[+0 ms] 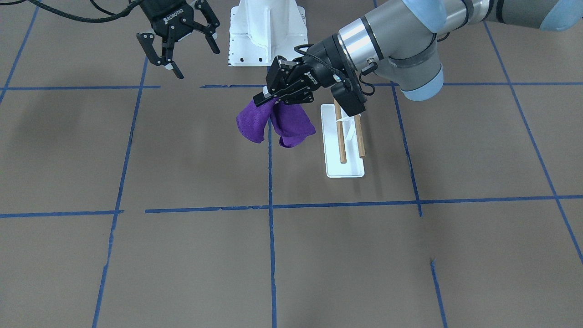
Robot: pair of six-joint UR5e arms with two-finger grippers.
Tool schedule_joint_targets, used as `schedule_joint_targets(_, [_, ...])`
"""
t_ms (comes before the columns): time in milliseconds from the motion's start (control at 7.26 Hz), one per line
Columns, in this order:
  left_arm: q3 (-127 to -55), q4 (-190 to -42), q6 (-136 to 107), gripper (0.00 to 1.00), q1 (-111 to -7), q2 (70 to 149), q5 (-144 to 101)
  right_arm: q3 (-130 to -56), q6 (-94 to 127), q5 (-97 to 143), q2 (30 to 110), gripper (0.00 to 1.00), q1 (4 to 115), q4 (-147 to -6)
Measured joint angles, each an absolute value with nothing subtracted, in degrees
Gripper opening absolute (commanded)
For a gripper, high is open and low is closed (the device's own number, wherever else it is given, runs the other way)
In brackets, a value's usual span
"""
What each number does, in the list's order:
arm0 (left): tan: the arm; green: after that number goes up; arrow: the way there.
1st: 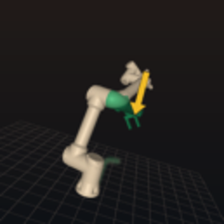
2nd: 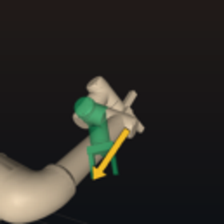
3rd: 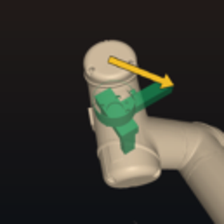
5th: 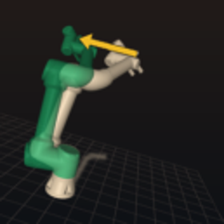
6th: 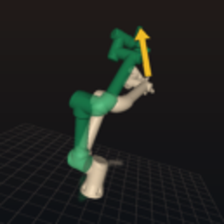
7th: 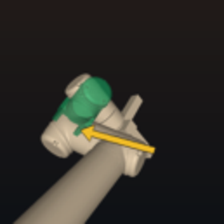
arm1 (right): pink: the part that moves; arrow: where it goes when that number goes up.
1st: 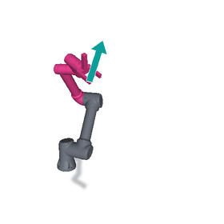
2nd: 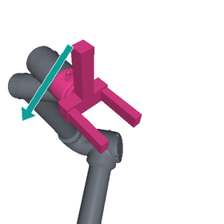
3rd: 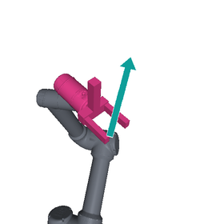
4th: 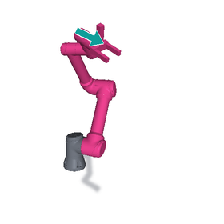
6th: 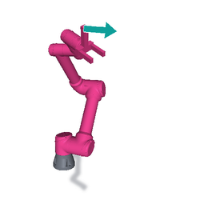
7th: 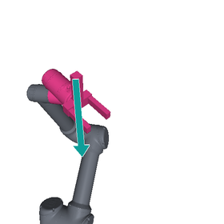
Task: Hang towel on rack
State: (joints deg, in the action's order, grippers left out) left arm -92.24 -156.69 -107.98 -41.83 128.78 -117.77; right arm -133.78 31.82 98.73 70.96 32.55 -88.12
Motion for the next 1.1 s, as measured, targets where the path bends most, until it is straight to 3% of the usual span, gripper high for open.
schedule_joint_targets(551, [-100.79, -156.39, -119.26, 0.0, -40.89, 121.5, -100.85, -132.05, 31.7, 109.67, 78.61, 1.0, 46.98, -92.78])
schedule_joint_targets(1102, [-106.5, -146.05, -119.76, 0.0, -23.7, 116.32, -61.23, -128.04, 31.81, 114.45, 79.35, 1.0, 52.76, -93.04])
